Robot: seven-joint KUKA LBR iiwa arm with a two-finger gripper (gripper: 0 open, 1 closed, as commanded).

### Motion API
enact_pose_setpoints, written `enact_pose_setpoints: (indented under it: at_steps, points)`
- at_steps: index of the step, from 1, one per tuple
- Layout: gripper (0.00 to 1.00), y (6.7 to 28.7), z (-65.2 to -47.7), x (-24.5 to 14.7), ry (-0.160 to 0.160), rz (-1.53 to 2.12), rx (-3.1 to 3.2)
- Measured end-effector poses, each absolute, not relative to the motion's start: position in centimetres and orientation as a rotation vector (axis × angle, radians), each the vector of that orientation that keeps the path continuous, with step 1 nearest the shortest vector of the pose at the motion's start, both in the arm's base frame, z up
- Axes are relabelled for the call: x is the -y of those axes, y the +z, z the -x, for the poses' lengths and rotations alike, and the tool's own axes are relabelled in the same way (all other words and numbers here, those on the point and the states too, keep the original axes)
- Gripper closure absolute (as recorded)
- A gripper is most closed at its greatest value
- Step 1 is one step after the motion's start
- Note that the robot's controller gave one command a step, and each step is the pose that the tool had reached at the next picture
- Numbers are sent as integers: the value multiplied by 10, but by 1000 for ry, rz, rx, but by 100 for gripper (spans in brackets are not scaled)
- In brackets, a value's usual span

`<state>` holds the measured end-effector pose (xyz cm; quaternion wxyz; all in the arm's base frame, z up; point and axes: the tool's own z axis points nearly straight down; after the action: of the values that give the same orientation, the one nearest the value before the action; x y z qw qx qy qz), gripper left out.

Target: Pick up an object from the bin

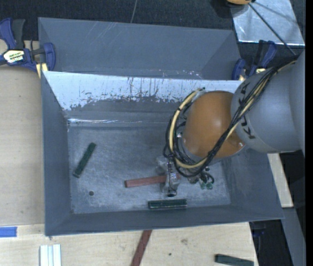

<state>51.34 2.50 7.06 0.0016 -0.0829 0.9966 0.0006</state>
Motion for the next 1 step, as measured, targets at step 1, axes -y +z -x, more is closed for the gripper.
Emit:
enact_pose_setpoints:
  at_steps: [1]
  points:
    - [100, 215, -550, -36, 0, 351, -3118]
